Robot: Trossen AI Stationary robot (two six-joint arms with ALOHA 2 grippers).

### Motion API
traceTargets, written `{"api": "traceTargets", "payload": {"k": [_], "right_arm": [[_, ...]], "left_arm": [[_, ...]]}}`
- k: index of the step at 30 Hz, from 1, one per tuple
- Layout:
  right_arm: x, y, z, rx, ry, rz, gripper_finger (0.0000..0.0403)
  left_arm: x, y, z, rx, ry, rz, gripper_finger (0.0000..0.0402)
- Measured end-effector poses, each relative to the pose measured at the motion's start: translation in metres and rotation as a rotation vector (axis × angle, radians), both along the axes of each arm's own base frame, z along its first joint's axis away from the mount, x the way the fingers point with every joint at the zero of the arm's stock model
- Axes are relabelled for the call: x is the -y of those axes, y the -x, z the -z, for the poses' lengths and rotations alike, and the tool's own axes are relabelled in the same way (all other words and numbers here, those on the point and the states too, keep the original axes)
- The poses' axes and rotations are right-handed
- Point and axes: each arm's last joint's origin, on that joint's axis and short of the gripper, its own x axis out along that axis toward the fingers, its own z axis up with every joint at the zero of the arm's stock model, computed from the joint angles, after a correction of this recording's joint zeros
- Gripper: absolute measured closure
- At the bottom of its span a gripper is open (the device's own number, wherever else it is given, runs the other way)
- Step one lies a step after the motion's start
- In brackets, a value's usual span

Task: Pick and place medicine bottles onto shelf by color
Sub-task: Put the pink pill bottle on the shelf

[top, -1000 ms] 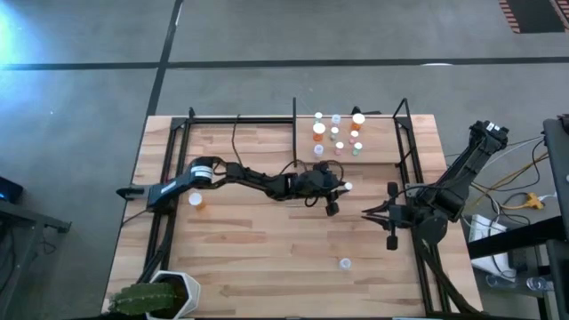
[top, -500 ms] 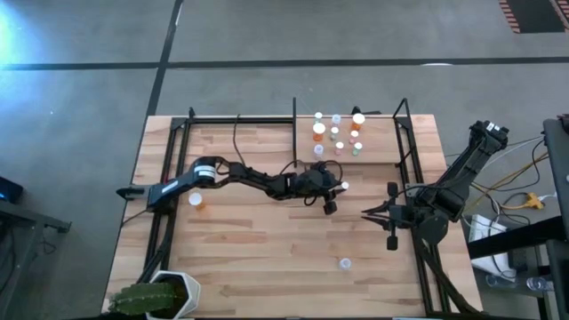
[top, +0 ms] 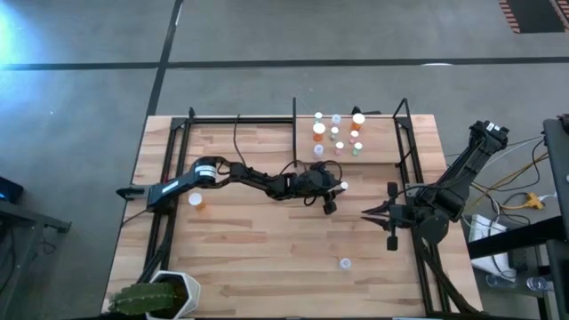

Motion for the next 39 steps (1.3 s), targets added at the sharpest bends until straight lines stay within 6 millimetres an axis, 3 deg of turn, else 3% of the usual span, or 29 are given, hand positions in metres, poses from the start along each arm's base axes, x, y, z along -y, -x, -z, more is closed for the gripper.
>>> {"api": "traceTargets", "payload": {"k": [7, 13, 17, 22, 27, 32, 39], "right_arm": [[0.000, 0.000, 0.000, 0.003, -0.008, 0.009, 0.0325], [0.003, 0.000, 0.000, 0.033, 0.004, 0.083, 0.0255], [0.007, 0.000, 0.013, 0.024, -0.001, 0.168, 0.0202], [0.017, -0.006, 0.039, -0.020, -0.015, 0.280, 0.0146], [0.030, -0.015, 0.057, -0.045, -0.028, 0.427, 0.0111], [0.043, -0.027, 0.070, -0.063, -0.043, 0.557, 0.0102], [0.050, -0.039, 0.098, -0.029, -0.069, 0.617, 0.0110]], "left_arm": [[0.000, 0.001, -0.005, -0.005, -0.027, 0.009, 0.0250], [0.002, 0.007, -0.025, -0.073, -0.032, 0.015, 0.0213], [0.012, 0.017, -0.037, -0.124, -0.096, 0.048, 0.0201], [0.032, 0.044, -0.039, -0.054, -0.108, 0.086, 0.0200], [0.055, 0.083, -0.047, 0.080, -0.114, 0.135, 0.0201], [0.079, 0.125, -0.053, 0.178, -0.144, 0.213, 0.0201], [0.091, 0.174, -0.056, 0.336, -0.143, 0.245, 0.0201]]}}
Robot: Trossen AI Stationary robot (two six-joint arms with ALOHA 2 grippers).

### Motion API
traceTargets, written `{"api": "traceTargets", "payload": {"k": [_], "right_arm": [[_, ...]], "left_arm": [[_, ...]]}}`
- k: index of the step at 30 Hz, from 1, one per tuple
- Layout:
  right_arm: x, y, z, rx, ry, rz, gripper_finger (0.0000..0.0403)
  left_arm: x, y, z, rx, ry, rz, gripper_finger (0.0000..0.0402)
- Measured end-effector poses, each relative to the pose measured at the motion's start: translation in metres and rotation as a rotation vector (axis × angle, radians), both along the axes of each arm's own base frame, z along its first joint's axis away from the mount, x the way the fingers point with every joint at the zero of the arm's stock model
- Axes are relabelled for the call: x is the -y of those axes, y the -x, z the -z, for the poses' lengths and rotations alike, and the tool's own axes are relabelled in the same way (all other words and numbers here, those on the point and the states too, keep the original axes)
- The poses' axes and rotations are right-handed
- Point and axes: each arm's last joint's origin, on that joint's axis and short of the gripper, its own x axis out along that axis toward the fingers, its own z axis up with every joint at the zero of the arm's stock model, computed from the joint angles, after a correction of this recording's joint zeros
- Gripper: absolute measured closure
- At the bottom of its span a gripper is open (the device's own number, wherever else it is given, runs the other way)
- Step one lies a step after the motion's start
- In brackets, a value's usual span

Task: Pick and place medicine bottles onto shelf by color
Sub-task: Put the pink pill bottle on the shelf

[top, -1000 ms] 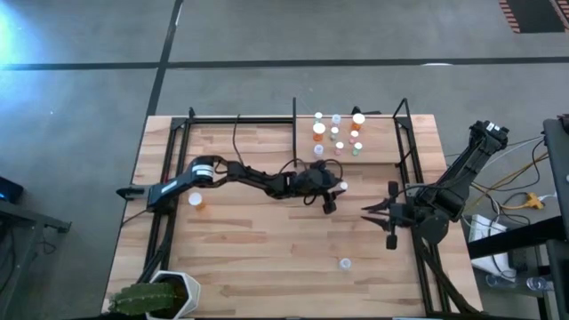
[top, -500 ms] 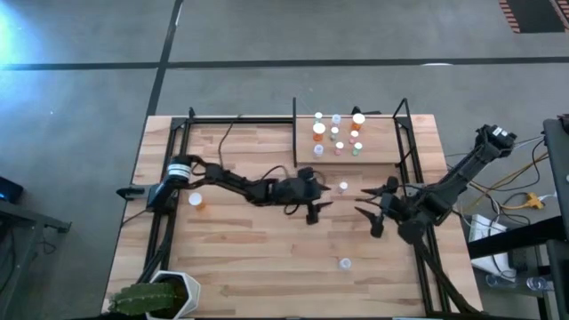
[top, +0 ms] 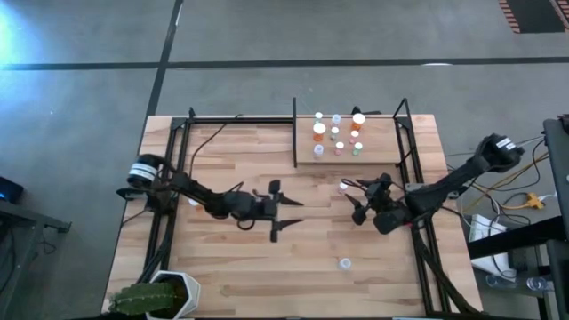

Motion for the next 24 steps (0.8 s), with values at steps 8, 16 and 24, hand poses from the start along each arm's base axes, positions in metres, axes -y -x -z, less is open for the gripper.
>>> {"api": "traceTargets", "payload": {"k": [8, 16, 24], "right_arm": [[0.004, -0.008, 0.022, 0.004, 0.005, 0.046, 0.0116], [0.007, -0.017, 0.036, -0.021, 0.006, 0.075, 0.0139], [0.013, -0.026, 0.045, -0.034, 0.006, 0.086, 0.0161]], "left_arm": [[-0.003, 0.014, 0.006, 0.033, 0.013, -0.017, 0.0201], [-0.003, 0.013, 0.004, 0.040, 0.012, -0.020, 0.0201], [-0.003, 0.013, 0.005, 0.039, 0.011, -0.020, 0.0201]]}}
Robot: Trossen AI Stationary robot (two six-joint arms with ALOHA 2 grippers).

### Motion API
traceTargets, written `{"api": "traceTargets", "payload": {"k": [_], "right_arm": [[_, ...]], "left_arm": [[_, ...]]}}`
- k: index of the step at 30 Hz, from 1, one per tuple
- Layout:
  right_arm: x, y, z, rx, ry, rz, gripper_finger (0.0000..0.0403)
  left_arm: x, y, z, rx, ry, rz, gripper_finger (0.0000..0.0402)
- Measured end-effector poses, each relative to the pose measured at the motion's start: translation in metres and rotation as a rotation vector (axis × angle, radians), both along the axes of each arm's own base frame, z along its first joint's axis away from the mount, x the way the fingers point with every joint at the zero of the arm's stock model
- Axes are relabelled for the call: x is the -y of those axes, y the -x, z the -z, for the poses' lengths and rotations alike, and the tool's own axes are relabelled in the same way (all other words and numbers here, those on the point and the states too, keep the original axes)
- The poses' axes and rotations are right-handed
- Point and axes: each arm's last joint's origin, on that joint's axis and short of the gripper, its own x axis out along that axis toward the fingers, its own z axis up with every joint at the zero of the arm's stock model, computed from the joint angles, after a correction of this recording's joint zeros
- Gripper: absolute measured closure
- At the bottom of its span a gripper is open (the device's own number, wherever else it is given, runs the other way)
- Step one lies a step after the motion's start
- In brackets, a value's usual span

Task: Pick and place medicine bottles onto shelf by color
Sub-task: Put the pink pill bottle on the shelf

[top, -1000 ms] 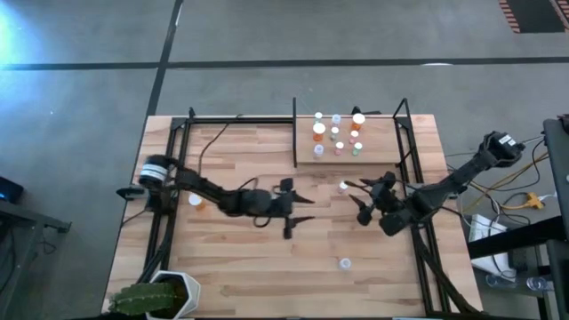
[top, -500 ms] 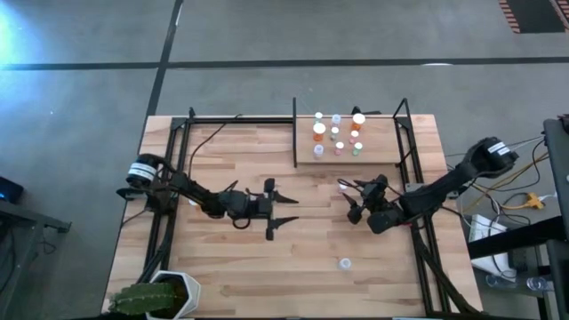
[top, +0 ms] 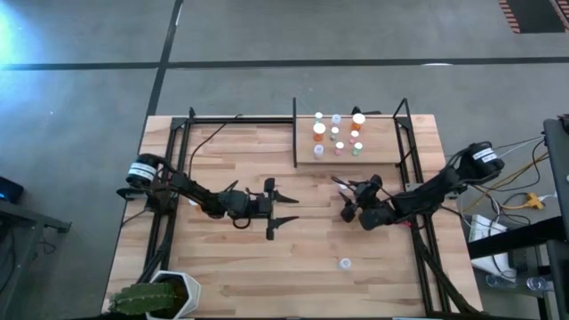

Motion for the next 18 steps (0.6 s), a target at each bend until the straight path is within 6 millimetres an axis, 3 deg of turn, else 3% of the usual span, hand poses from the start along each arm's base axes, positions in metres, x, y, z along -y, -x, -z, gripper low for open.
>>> {"api": "traceTargets", "payload": {"k": [5, 14, 18], "right_arm": [[0.0014, -0.0052, 0.0001, -0.007, -0.006, -0.038, 0.0190], [0.0022, -0.0051, -0.0002, -0.008, 0.010, -0.026, 0.0289], [0.0023, -0.0051, -0.0006, -0.012, 0.021, -0.027, 0.0314]], "left_arm": [[0.0000, 0.0000, 0.0000, 0.000, 0.000, 0.000, 0.0201], [0.0000, -0.0001, 0.0014, -0.011, -0.003, 0.000, 0.0201], [0.0000, -0.0001, 0.0014, -0.011, -0.003, 0.000, 0.0201]]}}
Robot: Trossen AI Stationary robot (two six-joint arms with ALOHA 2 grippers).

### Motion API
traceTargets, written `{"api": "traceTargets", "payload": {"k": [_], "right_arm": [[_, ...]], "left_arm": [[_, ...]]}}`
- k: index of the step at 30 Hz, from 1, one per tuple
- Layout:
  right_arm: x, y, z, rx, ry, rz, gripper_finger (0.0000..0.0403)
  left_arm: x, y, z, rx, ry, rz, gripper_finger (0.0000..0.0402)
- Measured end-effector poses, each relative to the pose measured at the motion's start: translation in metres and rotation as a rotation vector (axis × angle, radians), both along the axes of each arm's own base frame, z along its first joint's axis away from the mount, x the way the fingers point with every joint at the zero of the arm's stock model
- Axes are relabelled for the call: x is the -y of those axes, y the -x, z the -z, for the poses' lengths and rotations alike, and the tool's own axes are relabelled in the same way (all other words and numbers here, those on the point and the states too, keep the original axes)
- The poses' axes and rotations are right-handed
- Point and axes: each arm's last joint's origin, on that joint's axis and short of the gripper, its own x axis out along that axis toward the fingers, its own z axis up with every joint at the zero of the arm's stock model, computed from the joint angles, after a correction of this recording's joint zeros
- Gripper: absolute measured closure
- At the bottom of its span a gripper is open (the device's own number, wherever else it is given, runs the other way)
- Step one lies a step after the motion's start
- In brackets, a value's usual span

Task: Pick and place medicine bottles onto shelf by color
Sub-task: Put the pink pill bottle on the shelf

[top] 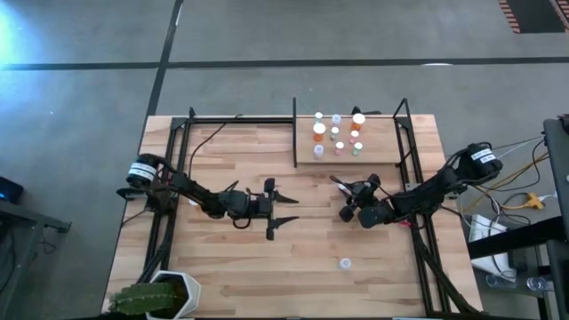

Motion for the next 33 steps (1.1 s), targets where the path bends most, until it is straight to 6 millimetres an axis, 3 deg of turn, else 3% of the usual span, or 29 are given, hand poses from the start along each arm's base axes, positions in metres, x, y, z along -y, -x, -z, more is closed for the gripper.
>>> {"api": "traceTargets", "payload": {"k": [7, 16, 23, 33], "right_arm": [[-0.001, -0.002, -0.008, 0.014, 0.022, -0.015, 0.0297], [0.013, 0.009, -0.064, 0.144, 0.194, 0.094, 0.0297], [0.052, 0.029, -0.097, 0.157, 0.273, 0.289, 0.0295], [0.122, 0.050, -0.094, 0.115, 0.183, 0.476, 0.0294]], "left_arm": [[0.000, 0.000, 0.000, 0.000, 0.000, 0.000, 0.0201], [0.000, 0.000, 0.001, -0.009, -0.001, 0.001, 0.0201], [0.000, 0.000, 0.001, -0.009, -0.001, 0.001, 0.0201], [0.001, 0.000, 0.001, -0.009, -0.001, 0.003, 0.0201]]}}
